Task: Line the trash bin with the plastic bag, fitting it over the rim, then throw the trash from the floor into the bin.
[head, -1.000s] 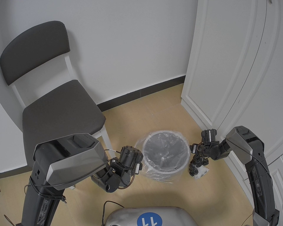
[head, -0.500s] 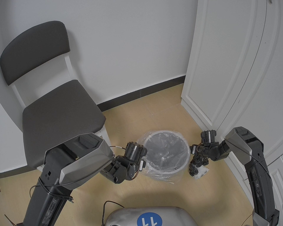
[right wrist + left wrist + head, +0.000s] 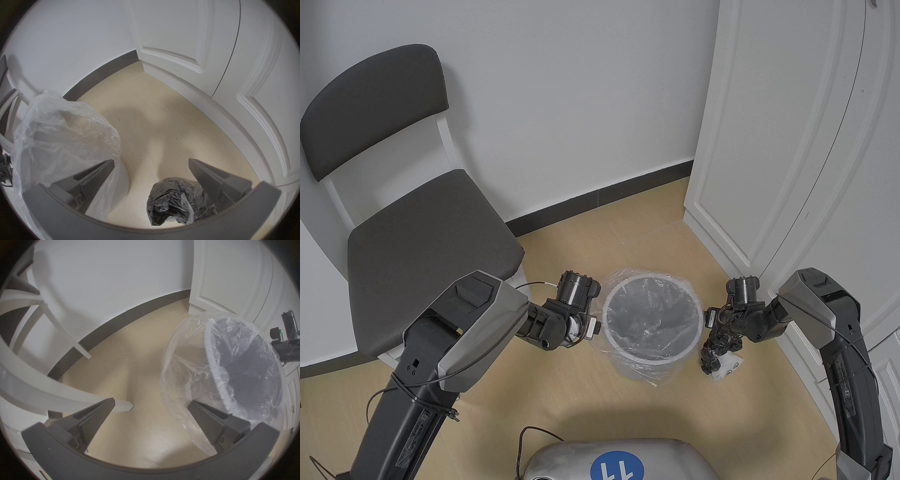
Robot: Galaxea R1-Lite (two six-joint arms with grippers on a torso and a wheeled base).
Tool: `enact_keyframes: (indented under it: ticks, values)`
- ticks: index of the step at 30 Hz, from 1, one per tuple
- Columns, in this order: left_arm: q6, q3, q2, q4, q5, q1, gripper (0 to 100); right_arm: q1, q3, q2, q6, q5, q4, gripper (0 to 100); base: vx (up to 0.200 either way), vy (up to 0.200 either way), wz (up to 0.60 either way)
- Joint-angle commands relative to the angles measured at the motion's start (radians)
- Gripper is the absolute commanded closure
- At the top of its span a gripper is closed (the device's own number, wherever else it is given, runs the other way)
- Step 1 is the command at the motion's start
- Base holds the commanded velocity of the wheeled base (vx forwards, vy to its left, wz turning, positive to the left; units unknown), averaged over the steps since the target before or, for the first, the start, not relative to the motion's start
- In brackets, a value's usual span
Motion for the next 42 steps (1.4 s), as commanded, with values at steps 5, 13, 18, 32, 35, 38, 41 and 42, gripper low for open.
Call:
enact_keyframes:
  ticks: [5, 13, 18, 32, 35, 38, 41, 42]
  values:
    - [0.021, -0.052, 0.041, 0.03, -0.046, 0.016, 0, 0.0, 0.018, -0.016, -0.001, 0.0, 0.0, 0, 0.0, 0.0, 0.0]
    - [0.034, -0.164, 0.084, 0.15, -0.05, 0.016, 0, 0.0, 0.026, -0.016, -0.006, -0.006, 0.0, 0, 0.0, 0.0, 0.0]
    - [0.112, -0.234, 0.137, 0.248, -0.053, 0.039, 0, 0.0, 0.026, -0.016, -0.009, -0.015, 0.0, 0, 0.0, 0.0, 0.0]
    - [0.132, -0.234, 0.137, 0.257, -0.127, 0.041, 0, 0.0, 0.043, -0.025, -0.013, -0.018, 0.0, 0, 0.0, 0.0, 0.0]
    - [0.146, -0.234, 0.134, 0.299, -0.123, 0.043, 0, -0.004, 0.08, -0.065, -0.025, -0.018, 0.0, 0, 0.0, 0.0, 0.0]
    - [0.161, -0.234, 0.134, 0.303, -0.123, 0.049, 0, -0.015, 0.107, -0.083, -0.072, -0.018, 0.0, 0, 0.0, 0.0, 0.0]
    - [0.159, -0.234, 0.134, 0.303, -0.119, 0.049, 0, -0.04, 0.143, -0.083, -0.164, -0.024, 0.0, 0, 0.0, 0.0, 0.0]
    - [0.159, -0.234, 0.134, 0.303, -0.118, 0.052, 0, -0.046, 0.15, -0.088, -0.18, -0.026, 0.0, 0, 0.0, 0.0, 0.0]
